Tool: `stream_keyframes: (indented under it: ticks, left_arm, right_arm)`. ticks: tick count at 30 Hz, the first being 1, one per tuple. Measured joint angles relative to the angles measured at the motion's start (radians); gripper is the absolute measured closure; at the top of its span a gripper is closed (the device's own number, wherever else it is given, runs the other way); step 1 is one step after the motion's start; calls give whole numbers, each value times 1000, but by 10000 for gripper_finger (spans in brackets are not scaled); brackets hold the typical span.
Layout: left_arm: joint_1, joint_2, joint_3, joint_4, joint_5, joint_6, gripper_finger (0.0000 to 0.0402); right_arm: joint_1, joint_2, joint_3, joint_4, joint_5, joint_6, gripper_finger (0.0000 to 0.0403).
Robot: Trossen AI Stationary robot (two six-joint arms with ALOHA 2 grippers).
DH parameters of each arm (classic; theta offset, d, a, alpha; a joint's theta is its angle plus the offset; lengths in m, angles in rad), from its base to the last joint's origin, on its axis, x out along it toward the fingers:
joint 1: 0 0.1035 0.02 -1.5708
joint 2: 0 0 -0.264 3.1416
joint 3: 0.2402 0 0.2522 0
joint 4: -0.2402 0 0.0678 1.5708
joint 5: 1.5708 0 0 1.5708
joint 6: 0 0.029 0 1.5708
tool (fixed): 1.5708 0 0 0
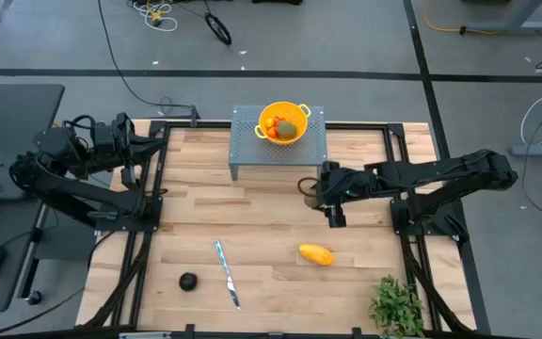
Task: Pick & Place Fruit
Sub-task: Put the kiwi into the yellow colander bowl on the shelf
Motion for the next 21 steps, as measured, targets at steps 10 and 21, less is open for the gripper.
stream_keyframes:
  ticks: [10,21]
  left_arm:
    - [0,0,0,0,0,-2,400]
    - [0,0,0,1,0,-2,400]
  right_arm:
    - [-10,-146,0,-4,157,10,130]
    - [-28,-279,0,-11,183,70,130]
